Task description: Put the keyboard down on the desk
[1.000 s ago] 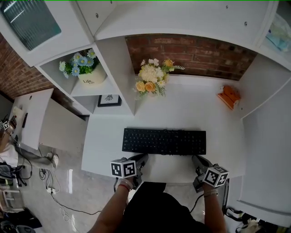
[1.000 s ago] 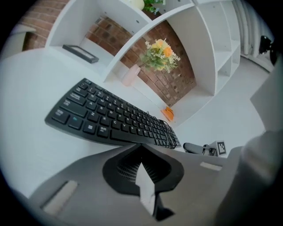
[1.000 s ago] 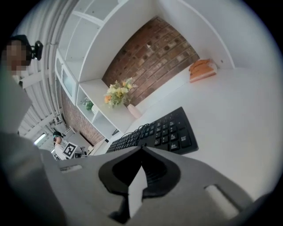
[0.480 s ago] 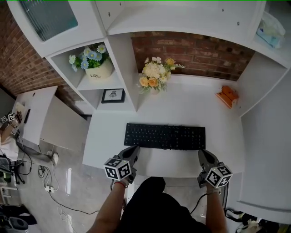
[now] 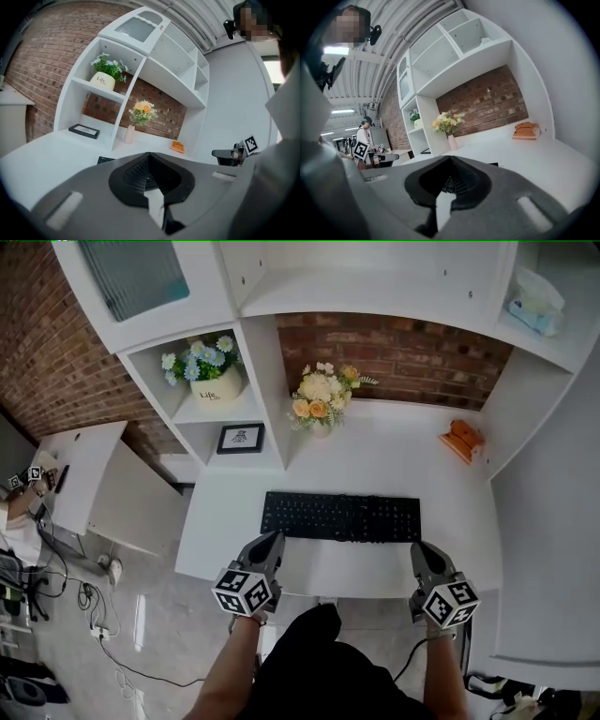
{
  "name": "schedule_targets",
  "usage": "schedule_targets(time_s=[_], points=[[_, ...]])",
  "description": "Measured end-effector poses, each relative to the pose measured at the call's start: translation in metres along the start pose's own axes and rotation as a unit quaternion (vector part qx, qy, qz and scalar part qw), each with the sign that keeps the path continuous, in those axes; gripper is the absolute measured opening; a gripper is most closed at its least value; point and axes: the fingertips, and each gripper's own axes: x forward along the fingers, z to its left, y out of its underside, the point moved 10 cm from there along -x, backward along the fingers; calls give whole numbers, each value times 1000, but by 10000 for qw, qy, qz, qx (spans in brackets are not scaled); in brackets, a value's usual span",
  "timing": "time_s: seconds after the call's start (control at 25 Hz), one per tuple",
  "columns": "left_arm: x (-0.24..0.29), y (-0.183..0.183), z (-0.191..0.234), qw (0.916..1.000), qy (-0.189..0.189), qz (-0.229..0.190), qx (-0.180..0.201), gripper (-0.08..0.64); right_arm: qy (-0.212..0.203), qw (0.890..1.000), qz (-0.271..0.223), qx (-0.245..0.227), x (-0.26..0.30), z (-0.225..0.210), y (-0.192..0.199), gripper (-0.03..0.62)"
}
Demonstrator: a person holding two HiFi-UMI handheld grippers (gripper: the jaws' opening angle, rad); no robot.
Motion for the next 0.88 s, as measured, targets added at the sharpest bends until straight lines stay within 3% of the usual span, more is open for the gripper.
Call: schedule_targets(time_s=[0.88], points=[[-45,-13,-25,9981,42,-608,33,0,-17,9982,-553,-235,-43,32,-15,-2]])
